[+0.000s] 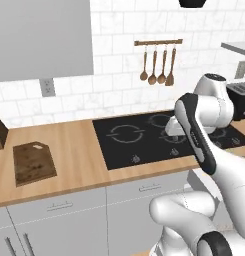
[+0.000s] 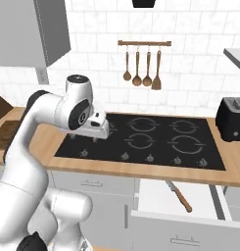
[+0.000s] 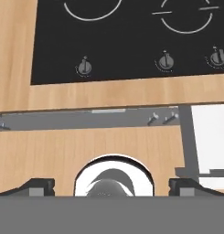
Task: Pick up the knife from the drawer and place it on the cutting board. Then place the meat from the plate to the cutting board.
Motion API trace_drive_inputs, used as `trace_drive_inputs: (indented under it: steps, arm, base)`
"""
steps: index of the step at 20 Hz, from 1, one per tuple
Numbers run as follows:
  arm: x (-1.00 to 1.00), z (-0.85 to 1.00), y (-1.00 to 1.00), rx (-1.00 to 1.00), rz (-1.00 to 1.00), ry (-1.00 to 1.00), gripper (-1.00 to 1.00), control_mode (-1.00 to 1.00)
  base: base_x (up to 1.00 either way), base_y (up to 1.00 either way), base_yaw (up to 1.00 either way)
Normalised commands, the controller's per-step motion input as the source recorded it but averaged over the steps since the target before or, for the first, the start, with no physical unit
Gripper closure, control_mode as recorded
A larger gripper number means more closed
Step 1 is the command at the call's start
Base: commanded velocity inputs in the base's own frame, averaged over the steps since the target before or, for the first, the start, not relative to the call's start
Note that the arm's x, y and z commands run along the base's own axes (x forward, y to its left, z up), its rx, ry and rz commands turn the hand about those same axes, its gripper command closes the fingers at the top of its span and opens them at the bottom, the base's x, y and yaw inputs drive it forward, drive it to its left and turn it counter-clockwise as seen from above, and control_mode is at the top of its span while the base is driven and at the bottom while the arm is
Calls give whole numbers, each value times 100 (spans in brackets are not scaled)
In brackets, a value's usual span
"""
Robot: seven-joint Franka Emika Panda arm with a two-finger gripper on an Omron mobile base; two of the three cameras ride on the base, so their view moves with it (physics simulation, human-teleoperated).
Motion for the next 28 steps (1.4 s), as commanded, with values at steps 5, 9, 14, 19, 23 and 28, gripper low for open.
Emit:
trace_drive_inputs:
  steps: [5,9,14,19,23,28]
  arm:
    - [-75,-74,-100,12,-4,0,-100,-100]
    - [-36,-77,-100,10,0,0,-100,-100]
    - [0,-57,-100,6,0,0,-100,-100]
    - [49,-51,-82,9,5,7,-100,-100]
    - [54,-43,-45,5,3,6,-100,-100]
    - [52,-17,-1,1,0,1,-100,-100]
  base:
    - [0,0,0]
    - [0,0,0]
    - [0,0,0]
    - [0,0,0]
    - [0,0,0]
    - [0,0,0]
